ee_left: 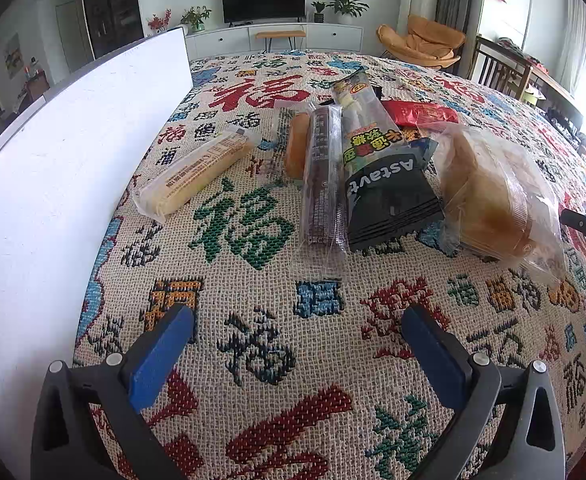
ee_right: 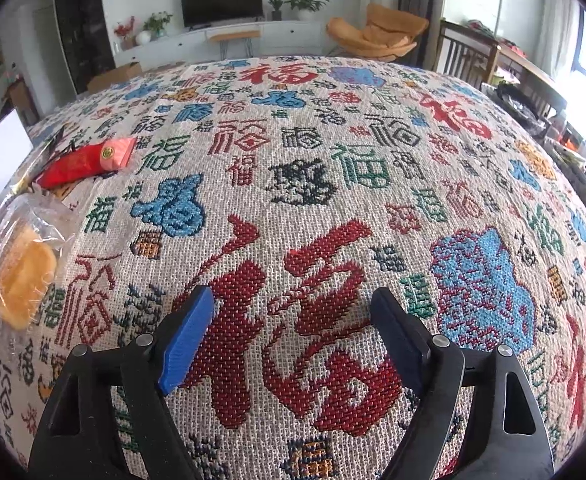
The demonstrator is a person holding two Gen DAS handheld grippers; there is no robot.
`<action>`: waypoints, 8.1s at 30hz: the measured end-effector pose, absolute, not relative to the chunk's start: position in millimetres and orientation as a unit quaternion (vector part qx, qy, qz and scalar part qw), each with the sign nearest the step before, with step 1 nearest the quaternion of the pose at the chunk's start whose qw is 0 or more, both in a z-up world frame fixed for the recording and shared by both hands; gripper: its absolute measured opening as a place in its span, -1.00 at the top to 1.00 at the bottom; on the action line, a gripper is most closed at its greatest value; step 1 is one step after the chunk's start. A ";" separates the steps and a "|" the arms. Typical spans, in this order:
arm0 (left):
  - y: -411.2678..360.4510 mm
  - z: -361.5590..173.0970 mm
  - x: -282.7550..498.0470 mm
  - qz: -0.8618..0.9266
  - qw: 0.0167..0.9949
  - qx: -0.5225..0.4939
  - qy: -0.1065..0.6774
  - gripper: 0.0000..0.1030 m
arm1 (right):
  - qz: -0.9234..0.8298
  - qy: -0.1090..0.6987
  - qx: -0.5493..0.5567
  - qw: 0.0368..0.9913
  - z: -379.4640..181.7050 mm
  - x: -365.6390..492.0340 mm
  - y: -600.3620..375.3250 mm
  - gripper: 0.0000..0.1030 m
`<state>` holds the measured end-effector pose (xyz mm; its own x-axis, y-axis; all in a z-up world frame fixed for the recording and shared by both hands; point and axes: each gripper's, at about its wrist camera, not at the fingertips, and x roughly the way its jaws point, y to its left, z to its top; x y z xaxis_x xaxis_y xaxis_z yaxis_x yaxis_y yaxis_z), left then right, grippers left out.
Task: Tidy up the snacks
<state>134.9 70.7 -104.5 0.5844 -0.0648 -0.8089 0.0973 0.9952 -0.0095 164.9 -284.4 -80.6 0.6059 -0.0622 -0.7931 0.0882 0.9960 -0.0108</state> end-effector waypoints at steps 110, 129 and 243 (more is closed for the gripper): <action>105.4 -103.8 144.0 0.023 0.891 -0.012 0.452 -0.93 | -0.045 0.441 0.014 0.896 -82.5 165.8 -283.0 -0.66; 105.6 -104.7 143.8 0.023 0.891 -0.015 0.454 -0.99 | 0.018 0.436 0.166 0.884 -31.7 161.6 -223.7 -0.74; 89.7 -98.4 139.0 -0.035 0.898 -0.068 0.434 -0.99 | -0.014 0.448 0.005 0.894 -86.4 180.5 -212.3 -0.81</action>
<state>139.0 89.7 -98.4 0.6206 -0.1215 -0.7746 0.0036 0.9883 -0.1522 180.5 -212.3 -86.4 0.5990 -0.0212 -0.8005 0.0293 0.9996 -0.0045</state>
